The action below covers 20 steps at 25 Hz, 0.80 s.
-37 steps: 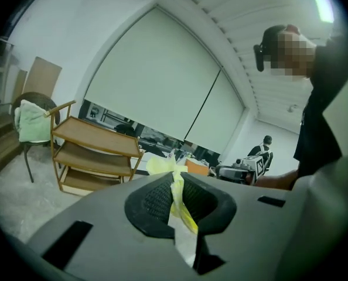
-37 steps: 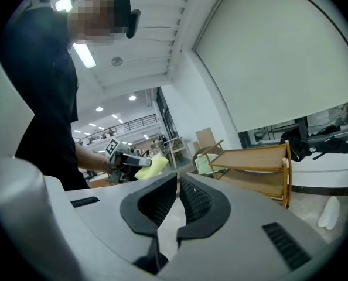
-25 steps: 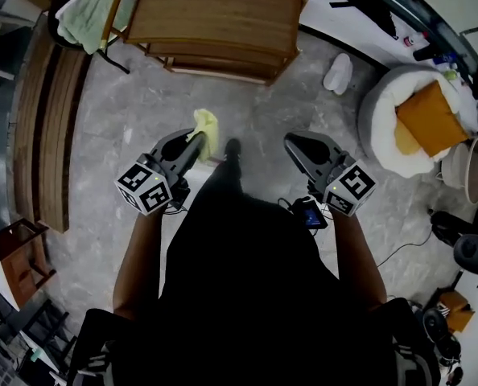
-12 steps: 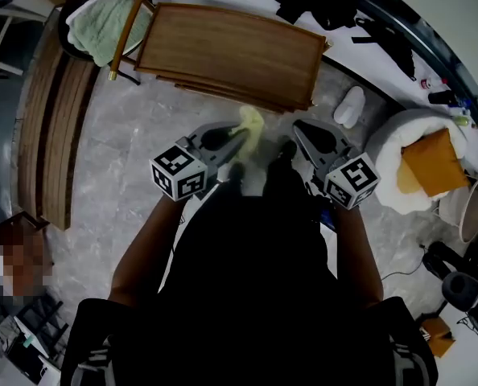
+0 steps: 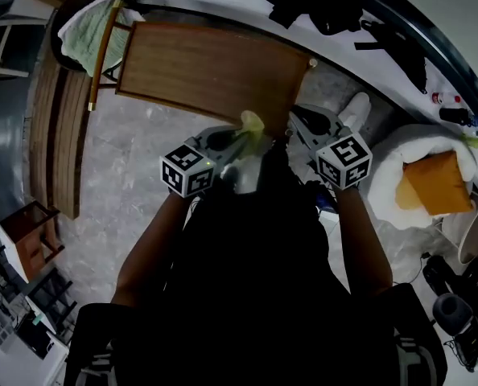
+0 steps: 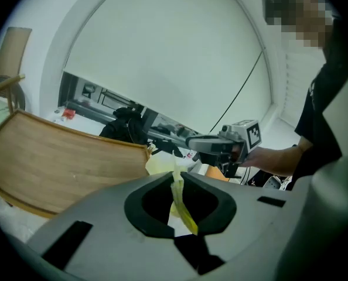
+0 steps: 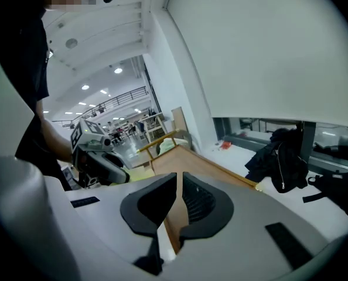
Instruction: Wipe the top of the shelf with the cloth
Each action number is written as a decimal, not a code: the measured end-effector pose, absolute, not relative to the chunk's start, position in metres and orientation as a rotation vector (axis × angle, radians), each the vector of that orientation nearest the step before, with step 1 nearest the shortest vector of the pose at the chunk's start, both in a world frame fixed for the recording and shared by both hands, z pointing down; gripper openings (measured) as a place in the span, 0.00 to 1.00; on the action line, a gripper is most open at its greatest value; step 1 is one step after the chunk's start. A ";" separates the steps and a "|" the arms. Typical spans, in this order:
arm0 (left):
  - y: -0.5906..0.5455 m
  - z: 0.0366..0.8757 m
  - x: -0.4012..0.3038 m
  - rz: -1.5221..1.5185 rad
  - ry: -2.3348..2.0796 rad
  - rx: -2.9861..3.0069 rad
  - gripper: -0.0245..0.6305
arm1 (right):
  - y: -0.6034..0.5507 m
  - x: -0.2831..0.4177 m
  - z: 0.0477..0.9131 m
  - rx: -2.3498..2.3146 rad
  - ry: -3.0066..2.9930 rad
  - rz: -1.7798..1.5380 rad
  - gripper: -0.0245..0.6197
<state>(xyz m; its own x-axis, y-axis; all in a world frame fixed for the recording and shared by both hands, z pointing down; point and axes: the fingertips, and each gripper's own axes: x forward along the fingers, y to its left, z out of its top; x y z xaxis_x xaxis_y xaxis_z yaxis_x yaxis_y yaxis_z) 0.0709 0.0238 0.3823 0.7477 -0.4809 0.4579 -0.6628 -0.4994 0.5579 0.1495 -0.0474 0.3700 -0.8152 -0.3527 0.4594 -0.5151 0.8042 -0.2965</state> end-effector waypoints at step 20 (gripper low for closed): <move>-0.023 0.569 0.143 0.746 -0.795 1.887 0.08 | -0.080 0.163 0.499 0.371 -2.406 0.831 0.08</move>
